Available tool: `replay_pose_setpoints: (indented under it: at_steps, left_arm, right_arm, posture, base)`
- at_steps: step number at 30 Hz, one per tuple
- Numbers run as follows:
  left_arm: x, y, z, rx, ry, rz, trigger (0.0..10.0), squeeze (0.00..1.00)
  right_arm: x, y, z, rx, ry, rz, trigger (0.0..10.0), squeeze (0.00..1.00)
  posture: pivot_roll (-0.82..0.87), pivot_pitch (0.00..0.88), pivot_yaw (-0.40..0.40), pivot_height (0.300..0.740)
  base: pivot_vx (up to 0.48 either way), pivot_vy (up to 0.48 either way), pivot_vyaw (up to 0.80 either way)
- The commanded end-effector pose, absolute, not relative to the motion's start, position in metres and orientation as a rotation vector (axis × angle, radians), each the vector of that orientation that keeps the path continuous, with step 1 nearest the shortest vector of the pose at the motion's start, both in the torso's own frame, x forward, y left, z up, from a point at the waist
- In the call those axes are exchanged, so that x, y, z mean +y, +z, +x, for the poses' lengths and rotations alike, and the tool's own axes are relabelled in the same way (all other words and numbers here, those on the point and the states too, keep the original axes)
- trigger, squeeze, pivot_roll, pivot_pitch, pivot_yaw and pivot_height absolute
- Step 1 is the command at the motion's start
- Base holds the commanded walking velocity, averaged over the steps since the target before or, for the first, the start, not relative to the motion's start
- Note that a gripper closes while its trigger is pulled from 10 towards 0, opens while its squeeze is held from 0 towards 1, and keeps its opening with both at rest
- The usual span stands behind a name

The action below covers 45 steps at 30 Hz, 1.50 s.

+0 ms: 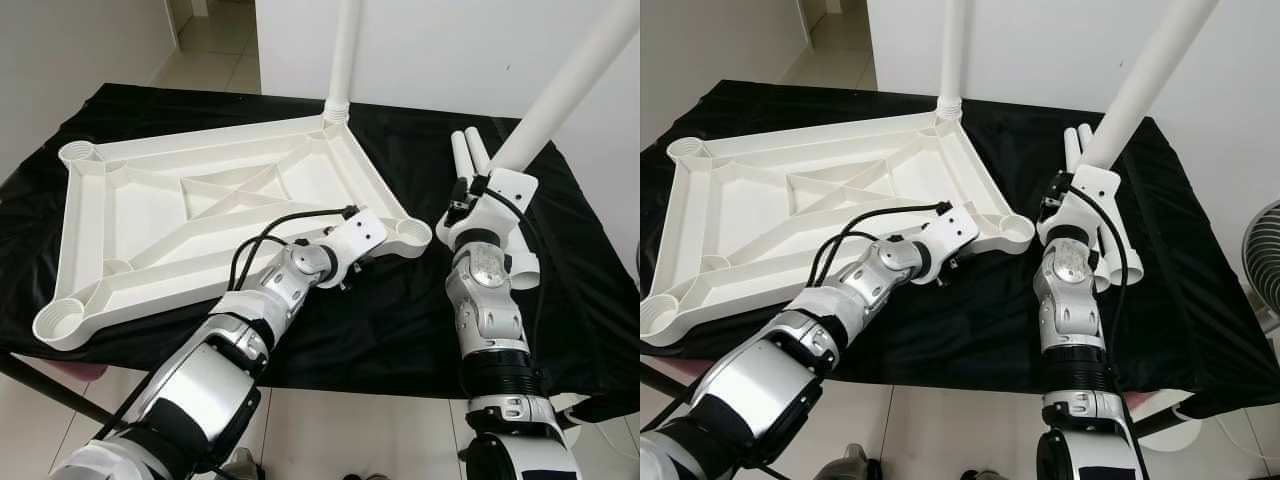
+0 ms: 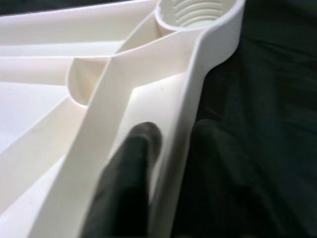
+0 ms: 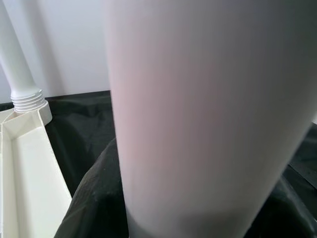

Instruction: Building children table

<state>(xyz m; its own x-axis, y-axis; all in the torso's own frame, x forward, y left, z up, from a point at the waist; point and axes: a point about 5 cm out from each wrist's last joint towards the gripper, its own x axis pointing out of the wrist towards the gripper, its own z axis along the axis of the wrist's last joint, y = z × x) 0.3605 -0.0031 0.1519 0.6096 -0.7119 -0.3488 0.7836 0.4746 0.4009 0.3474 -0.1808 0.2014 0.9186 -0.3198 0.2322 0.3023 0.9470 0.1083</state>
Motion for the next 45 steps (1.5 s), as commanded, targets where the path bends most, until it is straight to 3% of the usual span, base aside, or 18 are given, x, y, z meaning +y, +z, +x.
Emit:
replay_pose_setpoints:
  at_steps: [1, 8, 12, 16, 24, 32, 33, 34, 35, 36, 39, 40, 45]
  left_arm:
    - [-0.003, 0.139, 0.347, 0.212, -1.116, 0.578, 0.0, 0.0]
    - [0.008, 0.137, 0.338, 0.196, -1.19, 0.592, 0.0, 0.0]
    - [0.029, 0.138, 0.316, 0.174, -1.273, 0.586, 0.0, 0.0]
    - [0.032, 0.138, 0.312, 0.172, -1.283, 0.596, 0.0, 0.0]
    - [0.069, 0.129, 0.297, 0.222, -1.267, 0.654, 0.0, 0.0]
    - [0.073, 0.134, 0.293, 0.213, -1.265, 0.671, 0.0, 0.0]
    - [0.071, 0.135, 0.293, 0.205, -1.25, 0.68, 5.8, 0.0]
    - [0.071, 0.135, 0.293, 0.205, -1.25, 0.68, 5.8, 0.0]
    - [0.069, 0.137, 0.295, 0.197, -1.236, 0.674, 10.0, 0.0]
    - [0.066, 0.14, 0.297, 0.187, -1.22, 0.654, 10.0, 0.58]
    - [0.064, 0.142, 0.299, 0.182, -1.209, 0.64, 10.0, 0.58]
    - [0.063, 0.146, 0.3, 0.165, -1.205, 0.623, 10.0, 1.0]
    - [0.062, 0.16, 0.305, 0.119, -1.177, 0.601, 10.0, 1.0]
  right_arm:
    - [-0.18, 0.203, 0.346, -0.255, -0.324, 0.068, 10.0, 0.0]
    - [-0.179, 0.203, 0.347, -0.253, -0.319, 0.069, 10.0, 0.0]
    - [-0.178, 0.204, 0.35, -0.251, -0.307, 0.062, 10.0, 0.0]
    - [-0.178, 0.204, 0.35, -0.251, -0.306, 0.062, 10.0, 0.0]
    - [-0.174, 0.206, 0.354, -0.244, -0.275, 0.062, 10.0, 0.0]
    - [-0.171, 0.207, 0.355, -0.239, -0.25, 0.058, 10.0, 0.0]
    - [-0.169, 0.206, 0.356, -0.233, -0.229, 0.058, 10.0, 0.0]
    - [-0.169, 0.206, 0.356, -0.233, -0.229, 0.058, 10.0, 0.0]
    - [-0.164, 0.206, 0.357, -0.227, -0.194, 0.056, 10.0, 0.0]
    - [-0.16, 0.206, 0.357, -0.225, -0.164, 0.047, 10.0, 0.0]
    - [-0.157, 0.207, 0.357, -0.224, -0.146, 0.04, 10.0, 0.0]
    - [-0.155, 0.207, 0.356, -0.221, -0.119, 0.029, 10.0, 0.0]
    - [-0.151, 0.206, 0.353, -0.218, -0.061, 0.003, 10.0, 0.0]
  posture:
    - [0.13, 0.083, 0.009, 0.74]
    - [0.13, 0.079, 0.004, 0.74]
    - [0.14, 0.082, -0.01, 0.74]
    - [0.14, 0.082, -0.01, 0.74]
    - [0.16, 0.095, -0.04, 0.74]
    - [0.16, 0.097, -0.046, 0.74]
    - [0.15, 0.096, -0.048, 0.74]
    - [0.15, 0.096, -0.048, 0.74]
    - [0.15, 0.094, -0.051, 0.74]
    - [0.15, 0.094, -0.051, 0.74]
    - [0.15, 0.093, -0.051, 0.74]
    - [0.14, 0.092, -0.052, 0.74]
    - [0.14, 0.089, -0.055, 0.74]
  base:
    - [0.0, 0.0, 0.0]
    - [0.0, 0.0, 0.0]
    - [0.0, 0.0, 0.0]
    - [0.0, 0.0, 0.0]
    - [0.0, 0.0, 0.0]
    - [0.0, 0.0, 0.0]
    - [0.0, 0.0, 0.0]
    - [0.0, 0.0, 0.0]
    - [0.0, 0.0, 0.0]
    - [0.0, 0.0, 0.0]
    - [0.0, 0.0, 0.0]
    - [0.0, 0.0, 0.0]
    - [0.0, 0.0, 0.0]
